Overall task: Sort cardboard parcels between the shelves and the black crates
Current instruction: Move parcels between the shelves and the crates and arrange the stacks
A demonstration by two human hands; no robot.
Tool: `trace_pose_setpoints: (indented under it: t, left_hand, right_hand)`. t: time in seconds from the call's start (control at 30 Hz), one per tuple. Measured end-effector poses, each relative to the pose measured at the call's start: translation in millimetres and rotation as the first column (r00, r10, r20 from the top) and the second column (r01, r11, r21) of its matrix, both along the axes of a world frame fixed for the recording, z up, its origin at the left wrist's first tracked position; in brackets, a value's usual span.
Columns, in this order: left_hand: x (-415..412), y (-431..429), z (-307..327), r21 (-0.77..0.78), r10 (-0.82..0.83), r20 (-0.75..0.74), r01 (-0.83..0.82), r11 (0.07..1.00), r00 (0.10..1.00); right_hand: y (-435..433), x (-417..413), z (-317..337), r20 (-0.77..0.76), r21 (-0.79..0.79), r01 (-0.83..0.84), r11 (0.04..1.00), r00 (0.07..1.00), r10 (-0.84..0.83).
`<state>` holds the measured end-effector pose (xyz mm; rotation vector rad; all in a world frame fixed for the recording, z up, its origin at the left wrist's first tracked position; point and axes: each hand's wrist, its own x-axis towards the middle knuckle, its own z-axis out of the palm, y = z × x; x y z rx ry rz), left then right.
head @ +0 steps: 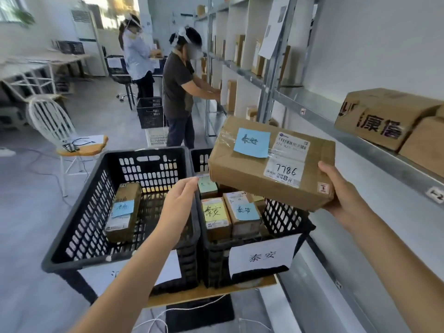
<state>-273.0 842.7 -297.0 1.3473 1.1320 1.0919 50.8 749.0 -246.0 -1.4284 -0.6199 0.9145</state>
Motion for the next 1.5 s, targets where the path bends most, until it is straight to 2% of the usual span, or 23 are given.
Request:
trace_pose_setpoints:
  t: [0.2, 0.37, 0.53, 0.87, 1.23, 1.33, 1.5]
  left_hand:
    - [13, 50, 1, 0.004, 0.09, -0.071, -0.09, 0.996, 0.993]
    - [34, 85, 0, 0.022, 0.129, -0.134, -0.127, 0.992, 0.983]
    - [51, 112, -9, 0.01, 0.119, -0.161, -0.119, 0.993, 0.98]
    - [83, 170, -37, -0.001, 0.093, -0.338, -0.099, 0.995, 0.936]
    - [118, 225, -69, -0.073, 0.055, -0.445, -0.097, 0.993, 0.894]
    - [125, 234, -70, -0.028, 0.069, -0.484, -0.094, 0.995, 0.872]
    - [133, 242, -66, -0.013, 0.068, -0.555, -0.091, 0.996, 0.829]
  right_hand:
    - [66, 33, -24, 0.047, -0.088, -0.068, 0.994, 0.996, 0.072]
    - [119, 49, -45, 0.021, -0.127, -0.068, 0.99, 0.997, 0.072]
    - [170, 56, -61, -0.013, -0.158, -0.054, 0.986, 0.999, 0.053]
    - [281, 56, -101, -0.079, -0.199, -0.173, 0.965, 0.984, 0.161]
    - [362, 59, -152, -0.115, -0.296, -0.262, 0.918, 0.964, 0.238]
    - [367, 57, -160, -0.024, -0.319, -0.231, 0.919, 0.972, 0.236]
    - [364, 51, -152, 0.35, -0.255, -0.184, 0.949, 0.898, 0.268]
